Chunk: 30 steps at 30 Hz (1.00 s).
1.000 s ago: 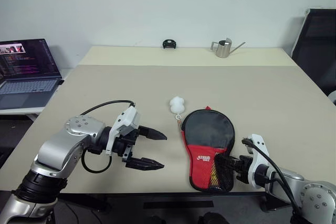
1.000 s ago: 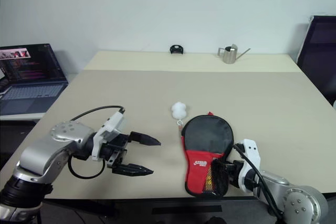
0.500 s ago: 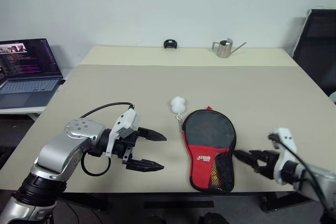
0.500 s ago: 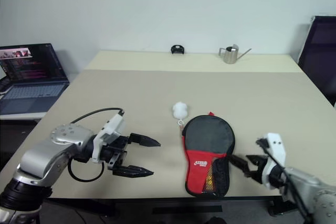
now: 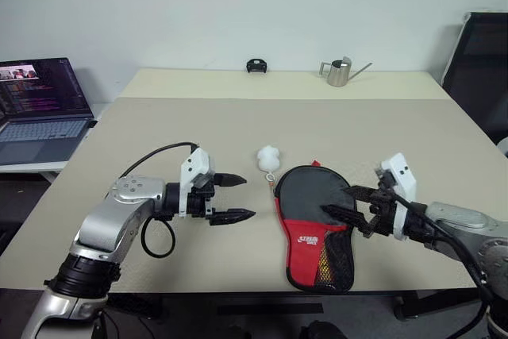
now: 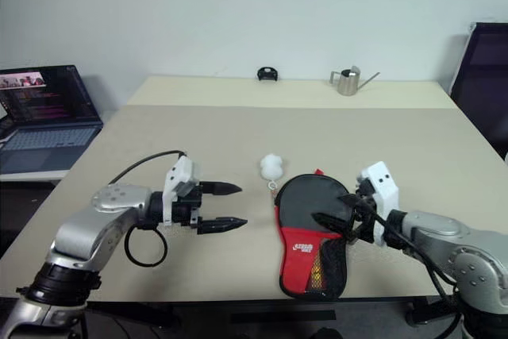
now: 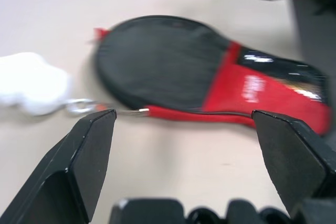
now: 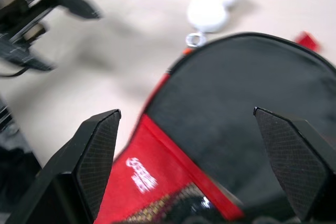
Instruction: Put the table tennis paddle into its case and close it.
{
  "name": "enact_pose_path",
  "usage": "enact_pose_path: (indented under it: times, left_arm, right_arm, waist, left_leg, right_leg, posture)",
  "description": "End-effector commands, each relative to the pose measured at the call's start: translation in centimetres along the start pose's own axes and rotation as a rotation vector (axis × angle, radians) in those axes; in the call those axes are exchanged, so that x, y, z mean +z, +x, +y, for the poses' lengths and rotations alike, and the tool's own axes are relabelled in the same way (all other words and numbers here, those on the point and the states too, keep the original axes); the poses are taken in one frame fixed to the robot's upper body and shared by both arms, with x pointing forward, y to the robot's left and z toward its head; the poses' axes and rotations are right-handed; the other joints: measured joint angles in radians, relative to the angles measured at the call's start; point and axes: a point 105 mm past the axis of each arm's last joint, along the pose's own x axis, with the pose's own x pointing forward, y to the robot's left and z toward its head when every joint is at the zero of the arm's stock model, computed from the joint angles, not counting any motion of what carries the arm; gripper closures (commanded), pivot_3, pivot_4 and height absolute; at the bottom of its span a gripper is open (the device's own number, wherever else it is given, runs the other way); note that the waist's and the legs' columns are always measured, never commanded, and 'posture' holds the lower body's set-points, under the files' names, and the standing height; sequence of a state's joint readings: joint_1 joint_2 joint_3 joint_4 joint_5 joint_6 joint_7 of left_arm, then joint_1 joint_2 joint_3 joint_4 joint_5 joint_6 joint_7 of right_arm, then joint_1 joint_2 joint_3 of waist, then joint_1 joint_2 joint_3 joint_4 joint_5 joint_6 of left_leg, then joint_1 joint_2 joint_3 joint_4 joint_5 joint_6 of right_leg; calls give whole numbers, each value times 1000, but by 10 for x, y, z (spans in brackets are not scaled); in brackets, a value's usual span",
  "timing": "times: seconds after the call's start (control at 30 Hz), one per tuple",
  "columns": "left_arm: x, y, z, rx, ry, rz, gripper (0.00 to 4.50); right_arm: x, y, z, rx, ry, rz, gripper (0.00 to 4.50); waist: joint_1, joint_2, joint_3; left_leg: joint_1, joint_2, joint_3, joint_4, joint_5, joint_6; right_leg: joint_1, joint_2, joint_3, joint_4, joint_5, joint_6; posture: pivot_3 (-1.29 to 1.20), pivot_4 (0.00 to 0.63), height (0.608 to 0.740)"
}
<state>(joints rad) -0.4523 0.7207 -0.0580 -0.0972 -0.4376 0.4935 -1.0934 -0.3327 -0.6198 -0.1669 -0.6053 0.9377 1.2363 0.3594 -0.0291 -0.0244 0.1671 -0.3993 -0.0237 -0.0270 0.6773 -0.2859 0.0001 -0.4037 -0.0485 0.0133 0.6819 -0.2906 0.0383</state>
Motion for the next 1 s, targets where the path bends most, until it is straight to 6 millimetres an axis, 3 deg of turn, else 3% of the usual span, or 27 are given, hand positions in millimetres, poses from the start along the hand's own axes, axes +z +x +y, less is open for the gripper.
enact_pose_path:
  times: [0.03,0.27,0.6,0.87,1.0]
  left_arm:
    - [14,-5,23,150,61,-32,0]
    - [16,8,61,336,50,-30,0]
    - [7,56,103,390,-71,4,0]
    - [6,106,106,355,-91,42,0]
    - [1,116,104,358,-127,69,0]
  right_arm:
    - [3,12,-7,-8,-83,0,42]
    - [-8,35,-8,21,-109,10,42]
    - [-15,54,-10,6,-101,-6,42]
    - [-16,61,-2,21,-89,-23,42]
    - [-15,64,1,20,-83,-31,42]
  waist:
    - [0,0,0]
    - [2,0,0]
    - [3,-1,0]
    - [-3,-1,0]
    - [2,-1,0]
  left_leg:
    - [0,0,0,0,0,0]
    - [-1,0,0,1,0,0]
    - [-1,-1,0,1,0,0]
    - [-2,-2,0,1,0,0]
    - [-2,-2,1,1,0,0]
  right_leg:
    - [0,0,0,0,0,0]
    - [-1,0,-1,0,0,0]
    - [-1,-1,-1,1,0,0]
    - [-2,-1,-1,0,0,0]
    - [-2,-1,-1,1,0,0]
  posture:
    - [0,150,740]
    - [0,150,740]
    - [0,150,740]
    - [0,150,740]
    - [0,150,740]
